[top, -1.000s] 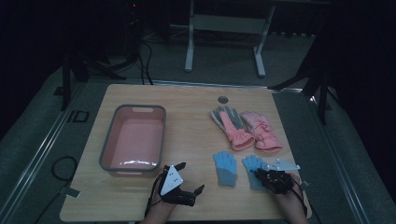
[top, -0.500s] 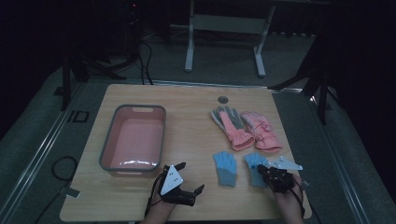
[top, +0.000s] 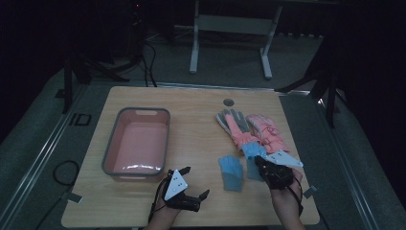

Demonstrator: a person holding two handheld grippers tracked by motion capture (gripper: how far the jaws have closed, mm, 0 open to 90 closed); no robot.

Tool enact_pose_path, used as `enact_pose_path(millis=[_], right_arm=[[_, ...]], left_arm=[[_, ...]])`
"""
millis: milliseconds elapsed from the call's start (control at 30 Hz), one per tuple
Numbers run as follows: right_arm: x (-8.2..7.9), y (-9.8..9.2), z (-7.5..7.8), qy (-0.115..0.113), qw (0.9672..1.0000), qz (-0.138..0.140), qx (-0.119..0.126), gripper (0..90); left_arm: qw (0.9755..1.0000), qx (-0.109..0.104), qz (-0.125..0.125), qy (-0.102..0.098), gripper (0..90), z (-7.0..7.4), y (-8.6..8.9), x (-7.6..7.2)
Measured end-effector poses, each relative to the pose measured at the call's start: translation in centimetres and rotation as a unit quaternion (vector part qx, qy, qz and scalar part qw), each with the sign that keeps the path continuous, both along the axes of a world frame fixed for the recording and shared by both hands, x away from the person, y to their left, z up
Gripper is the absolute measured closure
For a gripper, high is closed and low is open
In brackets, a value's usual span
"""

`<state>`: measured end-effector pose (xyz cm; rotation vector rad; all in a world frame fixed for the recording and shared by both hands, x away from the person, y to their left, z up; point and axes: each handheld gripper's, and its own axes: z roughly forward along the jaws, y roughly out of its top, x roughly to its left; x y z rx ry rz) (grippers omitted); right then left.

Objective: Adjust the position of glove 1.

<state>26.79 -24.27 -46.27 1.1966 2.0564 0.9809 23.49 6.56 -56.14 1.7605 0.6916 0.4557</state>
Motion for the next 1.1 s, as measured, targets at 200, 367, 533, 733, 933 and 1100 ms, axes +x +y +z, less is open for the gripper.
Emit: enact_pose_path(millis=[200, 367, 533, 733, 933, 1100], right_arm=[[0.3, 2.4, 0.8, 0.002, 0.9997, 0.017, 0.018, 87.1], [0.3, 4.2, 0.0, 0.019, 0.999, 0.029, 0.029, 87.1], [0.2, 5.1, -1.4, 0.036, 0.9984, 0.038, 0.021, 87.1], [0.6, 5.5, -3.3, 0.059, 0.9974, 0.039, 0.013, 87.1], [1.1, 5.7, -4.4, 0.076, 0.9961, 0.044, 0.006, 86.9], [1.2, 5.3, -4.7, 0.084, 0.9953, 0.048, 0.003, 86.8]], left_arm=[[1.0, 0.003, 0.001, 0.0, 0.1, 0.0, -0.1, 0.0], [1.0, 0.002, 0.001, 0.0, 0.1, 0.0, -0.1, 0.0], [1.0, 0.001, 0.0, 0.001, 0.1, 0.0, 0.0, 0.0], [1.0, 0.002, -0.001, 0.001, 0.1, 0.0, 0.0, 0.0], [1.0, 0.002, -0.001, 0.001, 0.2, 0.0, 0.0, 0.0], [1.0, 0.002, -0.001, 0.002, 0.1, 0.0, 0.0, 0.0]])
